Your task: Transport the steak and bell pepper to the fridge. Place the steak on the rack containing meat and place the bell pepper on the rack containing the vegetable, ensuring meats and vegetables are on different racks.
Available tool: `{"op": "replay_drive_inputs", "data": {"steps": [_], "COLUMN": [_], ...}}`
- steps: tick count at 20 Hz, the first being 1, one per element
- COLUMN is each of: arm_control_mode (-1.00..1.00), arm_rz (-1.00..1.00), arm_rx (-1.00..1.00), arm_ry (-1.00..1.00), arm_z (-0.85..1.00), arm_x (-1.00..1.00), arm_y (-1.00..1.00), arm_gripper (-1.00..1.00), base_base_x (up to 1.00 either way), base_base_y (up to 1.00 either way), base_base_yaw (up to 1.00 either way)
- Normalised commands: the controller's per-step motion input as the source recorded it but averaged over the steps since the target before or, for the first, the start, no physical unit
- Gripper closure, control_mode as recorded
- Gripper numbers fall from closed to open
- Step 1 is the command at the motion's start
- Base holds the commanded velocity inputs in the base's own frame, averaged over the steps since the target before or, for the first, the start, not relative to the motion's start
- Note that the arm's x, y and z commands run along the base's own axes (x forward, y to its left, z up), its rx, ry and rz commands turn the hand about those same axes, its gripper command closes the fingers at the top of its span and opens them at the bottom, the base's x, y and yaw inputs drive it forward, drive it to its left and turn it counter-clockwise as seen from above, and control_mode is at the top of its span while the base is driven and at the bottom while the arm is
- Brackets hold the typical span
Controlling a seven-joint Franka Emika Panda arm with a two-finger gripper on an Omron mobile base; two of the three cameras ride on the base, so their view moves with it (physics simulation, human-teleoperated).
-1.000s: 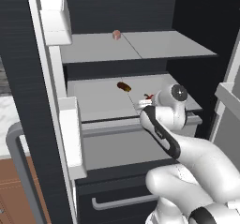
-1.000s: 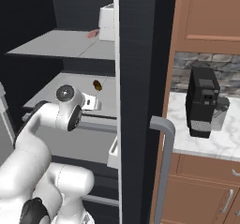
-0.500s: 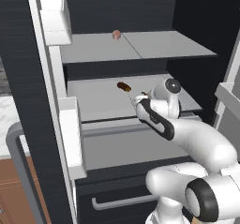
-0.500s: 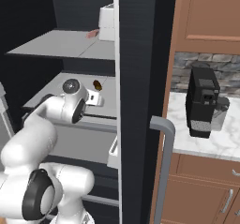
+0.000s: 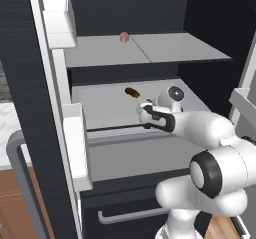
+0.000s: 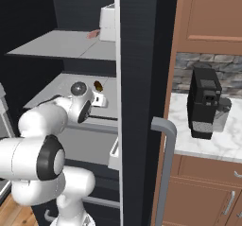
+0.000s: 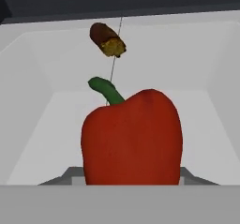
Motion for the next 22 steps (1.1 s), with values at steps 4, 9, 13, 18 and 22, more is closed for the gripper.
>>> {"op": "replay_drive_inputs", "data": {"steps": [4, 9, 13, 18, 22], "arm_control_mode": [-1.0, -1.0, -1.0, -1.0, -1.0], "arm_rz": [0.0, 0.0, 0.0, 0.0, 0.0], "arm_rx": [0.0, 0.0, 0.0, 0.0, 0.0], "arm_ry": [0.0, 0.0, 0.0, 0.0, 0.0], "arm_z": [-0.23, -0.21, -0.16, -0.11, -0.18], "arm_x": [0.45, 0.45, 0.46, 0.53, 0.44], "arm_y": [0.0, 0.0, 0.0, 0.0, 0.0], "arm_gripper": [1.0, 1.0, 1.0, 1.0, -1.0], "base_base_x": [0.0, 0.0, 0.0, 0.0, 0.0], "base_base_y": [0.0, 0.0, 0.0, 0.0, 0.0], "base_base_yaw": [0.0, 0.0, 0.0, 0.0, 0.0]}}
